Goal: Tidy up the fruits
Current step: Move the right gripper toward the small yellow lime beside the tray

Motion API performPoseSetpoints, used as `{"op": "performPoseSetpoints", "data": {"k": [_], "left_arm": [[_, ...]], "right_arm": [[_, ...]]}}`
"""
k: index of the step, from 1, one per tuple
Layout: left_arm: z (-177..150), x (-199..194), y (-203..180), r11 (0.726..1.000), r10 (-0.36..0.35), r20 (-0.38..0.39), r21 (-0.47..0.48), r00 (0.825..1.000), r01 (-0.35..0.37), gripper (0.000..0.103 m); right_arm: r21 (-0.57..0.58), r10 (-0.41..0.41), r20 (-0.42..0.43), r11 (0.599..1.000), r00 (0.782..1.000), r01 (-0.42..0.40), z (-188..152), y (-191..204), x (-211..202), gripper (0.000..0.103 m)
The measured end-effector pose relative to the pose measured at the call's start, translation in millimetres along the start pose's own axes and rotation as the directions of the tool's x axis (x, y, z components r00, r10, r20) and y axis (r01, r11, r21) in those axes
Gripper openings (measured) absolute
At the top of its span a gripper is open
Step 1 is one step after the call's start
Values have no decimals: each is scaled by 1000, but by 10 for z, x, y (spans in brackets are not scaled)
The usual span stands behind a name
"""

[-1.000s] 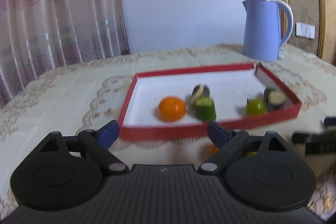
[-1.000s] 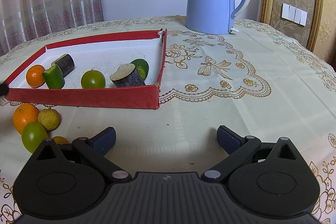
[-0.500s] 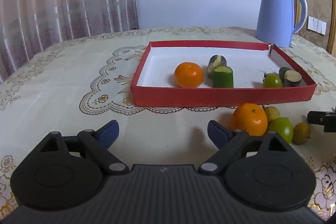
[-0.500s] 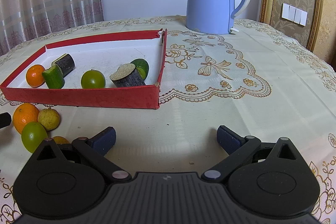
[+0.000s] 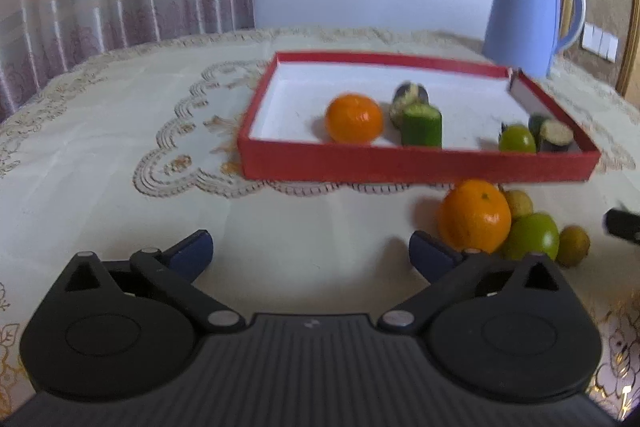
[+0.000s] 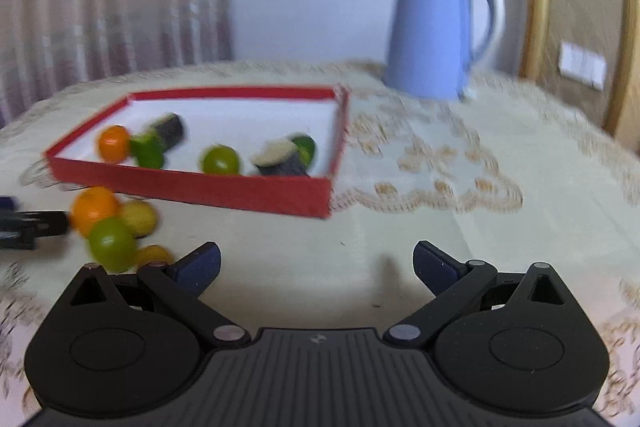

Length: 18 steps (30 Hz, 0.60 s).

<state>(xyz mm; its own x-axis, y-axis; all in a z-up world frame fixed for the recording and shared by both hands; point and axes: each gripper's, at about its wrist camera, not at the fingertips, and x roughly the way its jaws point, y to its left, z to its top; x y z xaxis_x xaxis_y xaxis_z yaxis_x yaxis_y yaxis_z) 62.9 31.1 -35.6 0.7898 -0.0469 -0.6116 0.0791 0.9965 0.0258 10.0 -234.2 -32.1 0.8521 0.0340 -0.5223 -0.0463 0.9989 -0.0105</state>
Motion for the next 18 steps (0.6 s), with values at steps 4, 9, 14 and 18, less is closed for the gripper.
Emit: {"op": "performPoseSetpoints", "data": {"k": [4,9,14,18], "left_arm": [[-6,2,-3,1000,1,-1,2,1000,-1,103],[-7,5,9,1000,-4,-5,-3,1000,4,103],[-5,8,10,1000,-5,-5,-5,1000,5,103],[-6,9,11,1000,-5,-5,-5,1000,5,103]], "right_arm": [[-80,26,63,997,998,-21,-11,129,-186,103],[-132,92,69,988,993,-82,-22,307,-240,93],[-174,143,1,975,990,-141,-36,471,-94,65],[-197,167,-26,966,986,-169,-30,552,-41,58]]}}
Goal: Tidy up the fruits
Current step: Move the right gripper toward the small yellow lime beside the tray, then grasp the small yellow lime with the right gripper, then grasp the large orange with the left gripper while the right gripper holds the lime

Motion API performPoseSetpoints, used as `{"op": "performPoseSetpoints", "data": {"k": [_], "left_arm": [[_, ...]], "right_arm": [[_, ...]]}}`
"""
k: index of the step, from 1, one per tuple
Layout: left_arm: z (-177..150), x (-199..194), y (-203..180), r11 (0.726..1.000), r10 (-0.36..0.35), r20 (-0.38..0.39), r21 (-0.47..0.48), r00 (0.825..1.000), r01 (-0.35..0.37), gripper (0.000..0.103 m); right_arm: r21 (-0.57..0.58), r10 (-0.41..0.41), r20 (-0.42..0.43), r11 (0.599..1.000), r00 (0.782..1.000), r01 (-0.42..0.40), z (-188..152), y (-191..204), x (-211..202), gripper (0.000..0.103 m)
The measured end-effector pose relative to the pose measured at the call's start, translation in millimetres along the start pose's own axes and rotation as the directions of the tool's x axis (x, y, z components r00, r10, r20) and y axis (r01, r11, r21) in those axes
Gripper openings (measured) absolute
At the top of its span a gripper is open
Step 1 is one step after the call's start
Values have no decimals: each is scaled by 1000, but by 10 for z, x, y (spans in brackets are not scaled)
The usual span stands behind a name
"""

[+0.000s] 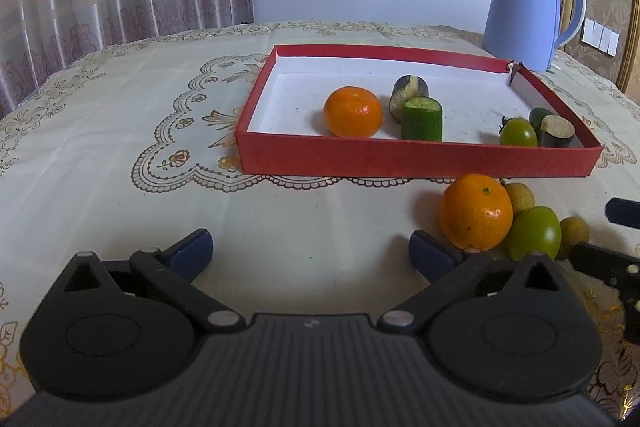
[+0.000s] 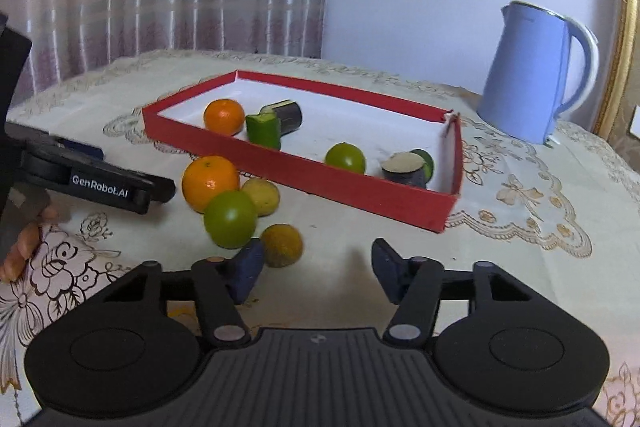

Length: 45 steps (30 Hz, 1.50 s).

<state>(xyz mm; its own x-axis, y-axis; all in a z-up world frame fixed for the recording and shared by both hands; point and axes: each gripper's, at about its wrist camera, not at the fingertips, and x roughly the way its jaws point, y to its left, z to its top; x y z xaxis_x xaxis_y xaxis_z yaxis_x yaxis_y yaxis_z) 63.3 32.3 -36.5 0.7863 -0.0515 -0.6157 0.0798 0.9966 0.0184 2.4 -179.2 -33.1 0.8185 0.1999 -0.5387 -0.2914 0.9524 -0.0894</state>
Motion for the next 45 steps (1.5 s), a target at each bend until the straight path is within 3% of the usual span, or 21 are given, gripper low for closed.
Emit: {"op": "performPoseSetpoints", "data": {"k": [11,17,22,33,45], "left_arm": [[-1,2,1,1000,0,0,0,1000,0,103],[0,2,2,1000,-1,0,-1,1000,1,103],[-2,-12,5,1000,-15,11,-4,1000,15,103],[-15,-313,-231,993,-100,162,72,982,89,103],[111,-97,-420,990,-136,77,43,988,133,103]], "right_arm": [[-20,58,-22,998,998,-59,31,78,133,25],[32,-11,-8,999,1000,11,30,-8,127,25],[139,-158,-54,977,986,164,34,-282,199,25],[126,-179,-56,975,982,185,18,-319,199,25],[157,-156,-57,974,986,164,19,-363,198,25]]}}
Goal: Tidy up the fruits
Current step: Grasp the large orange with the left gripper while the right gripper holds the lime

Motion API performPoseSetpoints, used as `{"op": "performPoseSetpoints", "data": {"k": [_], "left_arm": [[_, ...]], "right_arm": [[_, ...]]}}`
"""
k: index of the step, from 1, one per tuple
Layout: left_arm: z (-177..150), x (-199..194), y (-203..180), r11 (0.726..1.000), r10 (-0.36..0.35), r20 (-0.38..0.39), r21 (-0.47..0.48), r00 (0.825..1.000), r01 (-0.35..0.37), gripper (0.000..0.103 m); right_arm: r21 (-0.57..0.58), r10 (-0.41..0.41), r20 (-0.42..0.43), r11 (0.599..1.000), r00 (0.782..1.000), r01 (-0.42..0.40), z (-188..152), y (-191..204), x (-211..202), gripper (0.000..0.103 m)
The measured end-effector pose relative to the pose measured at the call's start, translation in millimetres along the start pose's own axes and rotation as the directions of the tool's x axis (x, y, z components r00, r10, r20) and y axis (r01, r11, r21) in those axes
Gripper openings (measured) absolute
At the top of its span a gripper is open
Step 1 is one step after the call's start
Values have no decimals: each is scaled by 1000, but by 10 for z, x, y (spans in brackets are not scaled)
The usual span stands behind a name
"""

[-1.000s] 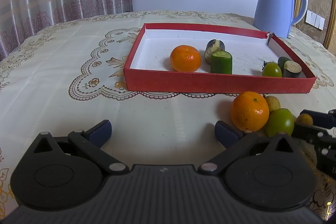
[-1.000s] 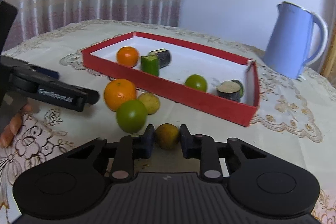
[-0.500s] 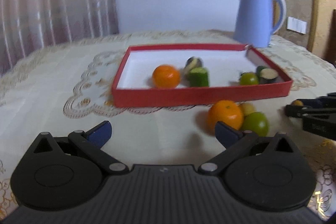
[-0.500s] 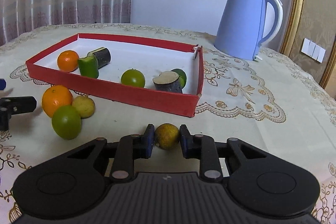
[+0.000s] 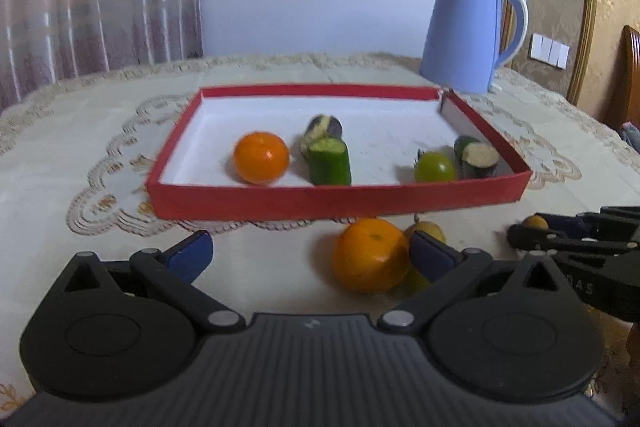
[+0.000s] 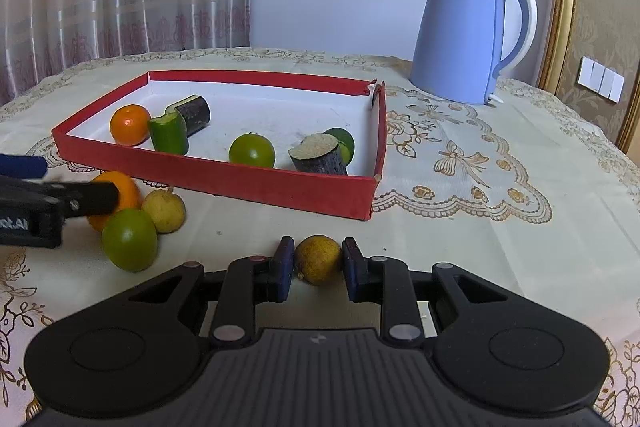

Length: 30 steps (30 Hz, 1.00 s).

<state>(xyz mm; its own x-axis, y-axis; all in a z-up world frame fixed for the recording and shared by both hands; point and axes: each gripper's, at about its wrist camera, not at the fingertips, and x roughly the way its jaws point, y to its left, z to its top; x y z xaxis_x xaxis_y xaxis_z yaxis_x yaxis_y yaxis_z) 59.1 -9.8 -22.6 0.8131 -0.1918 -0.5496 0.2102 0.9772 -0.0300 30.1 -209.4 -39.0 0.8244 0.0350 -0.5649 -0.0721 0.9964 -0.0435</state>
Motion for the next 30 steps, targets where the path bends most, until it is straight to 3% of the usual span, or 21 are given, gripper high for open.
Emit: {"op": "performPoseSetpoints", "data": {"k": [8,14,17,20,30], "left_arm": [[20,57,42,1000,-8,-11,-27,1000,7,103],[97,-26,-65,995,72,19,73,997,-74,103],[125,82,-121,997,47,-32,59,998,-45,103],[142,189,-202,995,71,-32,72,997,-69,103],[77,124,-80,998,49,-61,38,997,-46,103]], "right_arm": [[11,8,-1,1000,1000,-7,0,-15,4,25],[15,11,-1,1000,1000,-11,1,-24,5,25],[15,11,-1,1000,1000,-11,2,-25,4,25],[19,13,-1,1000,1000,-13,2,-29,4,25],[41,31,-3,999,1000,-31,5,-72,7,25]]}}
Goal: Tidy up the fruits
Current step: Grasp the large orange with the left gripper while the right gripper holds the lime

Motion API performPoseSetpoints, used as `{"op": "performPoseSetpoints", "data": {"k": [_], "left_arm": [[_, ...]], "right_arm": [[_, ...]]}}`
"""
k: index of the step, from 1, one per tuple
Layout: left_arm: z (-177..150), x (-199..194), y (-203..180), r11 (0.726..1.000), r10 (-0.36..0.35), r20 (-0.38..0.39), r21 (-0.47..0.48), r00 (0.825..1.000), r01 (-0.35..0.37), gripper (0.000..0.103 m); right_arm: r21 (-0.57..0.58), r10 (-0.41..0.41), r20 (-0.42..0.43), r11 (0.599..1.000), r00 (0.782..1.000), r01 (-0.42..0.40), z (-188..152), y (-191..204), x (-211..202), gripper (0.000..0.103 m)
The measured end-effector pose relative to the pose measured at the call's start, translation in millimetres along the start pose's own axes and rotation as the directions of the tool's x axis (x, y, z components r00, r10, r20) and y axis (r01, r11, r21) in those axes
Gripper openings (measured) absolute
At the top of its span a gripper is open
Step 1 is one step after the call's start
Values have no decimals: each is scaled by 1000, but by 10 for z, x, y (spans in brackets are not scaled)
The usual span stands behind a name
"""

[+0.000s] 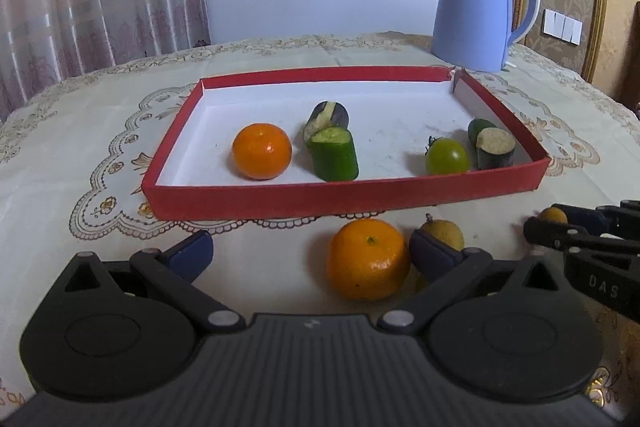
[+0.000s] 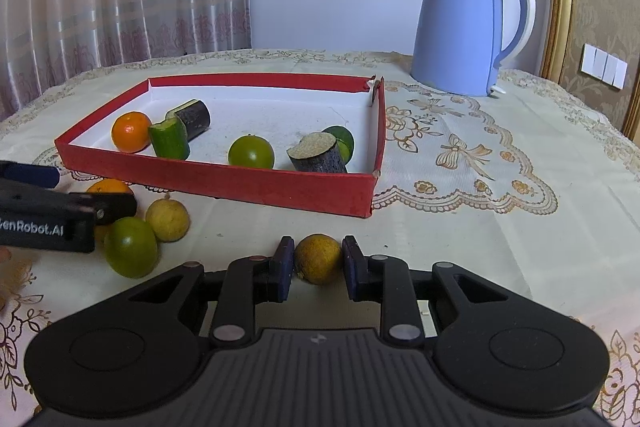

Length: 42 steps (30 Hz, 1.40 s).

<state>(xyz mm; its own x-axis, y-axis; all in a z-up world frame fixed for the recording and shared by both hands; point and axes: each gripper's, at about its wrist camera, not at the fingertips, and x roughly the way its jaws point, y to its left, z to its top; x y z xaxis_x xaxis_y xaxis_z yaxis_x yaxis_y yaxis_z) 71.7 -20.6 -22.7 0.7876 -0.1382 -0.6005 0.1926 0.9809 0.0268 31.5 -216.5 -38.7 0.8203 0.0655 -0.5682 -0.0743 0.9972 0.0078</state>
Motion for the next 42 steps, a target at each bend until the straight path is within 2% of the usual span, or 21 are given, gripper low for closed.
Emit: {"op": "performPoseSetpoints", "data": {"k": [7,11,15,17,19,21,23,28,35,38,42], "left_arm": [[12,121,46,999,-18,-27,-36,999,17,103],[-10,57,48,998,-51,-11,-22,999,50,83],[-38,43,29,998,-70,-3,-3,998,70,75],[-45,56,22,996,-94,-1,-8,996,94,65],[-41,68,16,995,-99,0,-4,995,99,63],[-38,64,11,995,-103,-2,-1,995,103,58],[-37,32,-15,994,-111,-3,14,994,111,41],[-69,-46,-39,998,-26,16,65,1000,25,41],[-117,-109,249,1000,23,18,-17,1000,-23,40],[-136,-96,354,999,17,12,-52,1000,-16,41],[-153,-91,363,998,34,25,-44,999,-33,41]], "right_arm": [[1,1,0,1000,1000,-1,-1,-2,1,25],[2,1,0,1000,1000,-1,-1,-3,1,25],[1,0,0,1000,1000,0,-1,-6,0,25],[0,0,0,1000,1000,0,-1,-4,1,25],[0,0,1,1000,1000,0,-1,-3,1,25],[-1,-1,1,1000,1000,1,-1,-1,1,25],[-3,-2,1,1000,1000,2,-1,0,0,25],[-5,-4,2,1000,1000,4,-2,6,-1,25],[-11,-7,2,1000,1000,8,-4,11,-2,25],[-13,-9,3,1000,1000,9,-3,13,-1,25],[-25,-18,4,1000,1000,18,-7,35,-2,25]]}}
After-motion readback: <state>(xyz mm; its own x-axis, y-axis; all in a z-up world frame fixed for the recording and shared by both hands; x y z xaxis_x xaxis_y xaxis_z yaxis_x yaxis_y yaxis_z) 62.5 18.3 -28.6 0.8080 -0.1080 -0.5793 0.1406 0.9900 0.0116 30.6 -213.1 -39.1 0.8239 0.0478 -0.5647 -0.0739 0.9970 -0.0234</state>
